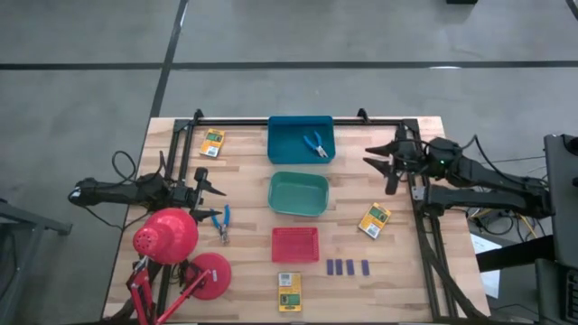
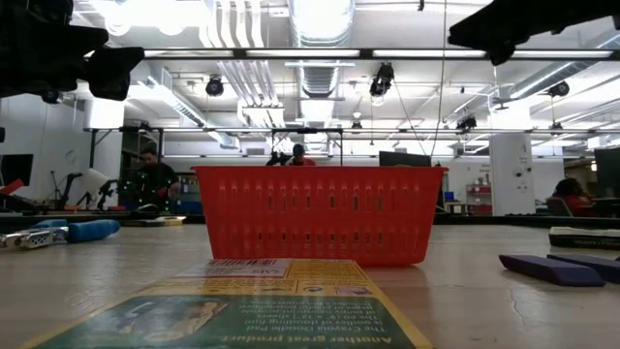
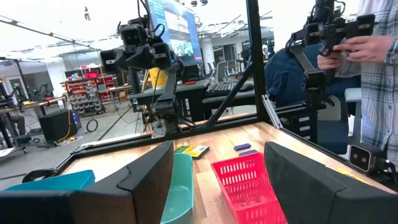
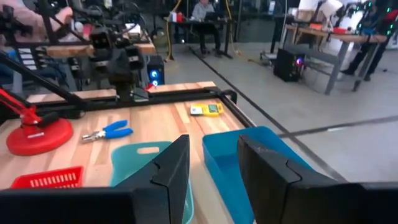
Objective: Pick & Place School Supplies
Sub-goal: Put the blue hole puncher into the blue bin
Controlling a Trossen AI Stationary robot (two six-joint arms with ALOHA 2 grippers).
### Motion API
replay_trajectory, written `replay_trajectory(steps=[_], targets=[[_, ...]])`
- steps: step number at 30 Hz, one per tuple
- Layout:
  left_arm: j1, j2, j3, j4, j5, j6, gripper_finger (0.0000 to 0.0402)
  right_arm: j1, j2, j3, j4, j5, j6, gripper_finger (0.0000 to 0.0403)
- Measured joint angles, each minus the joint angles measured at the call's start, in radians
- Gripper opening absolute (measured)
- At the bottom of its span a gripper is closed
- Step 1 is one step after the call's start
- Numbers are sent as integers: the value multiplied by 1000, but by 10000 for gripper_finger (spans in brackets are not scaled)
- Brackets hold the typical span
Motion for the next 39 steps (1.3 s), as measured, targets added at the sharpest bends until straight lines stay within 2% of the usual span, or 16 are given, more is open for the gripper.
replay_trajectory(steps=[9,16,26,39], targets=[[0,0,0,0,0,0,256,0,-103,-11,-16,2,-39,128],[0,0,0,0,0,0,256,0,-120,-12,-27,9,-47,128],[0,0,0,0,0,0,256,0,-116,-12,-27,-15,168,128],[0,0,0,0,0,0,256,0,-116,-12,-27,-16,166,128]])
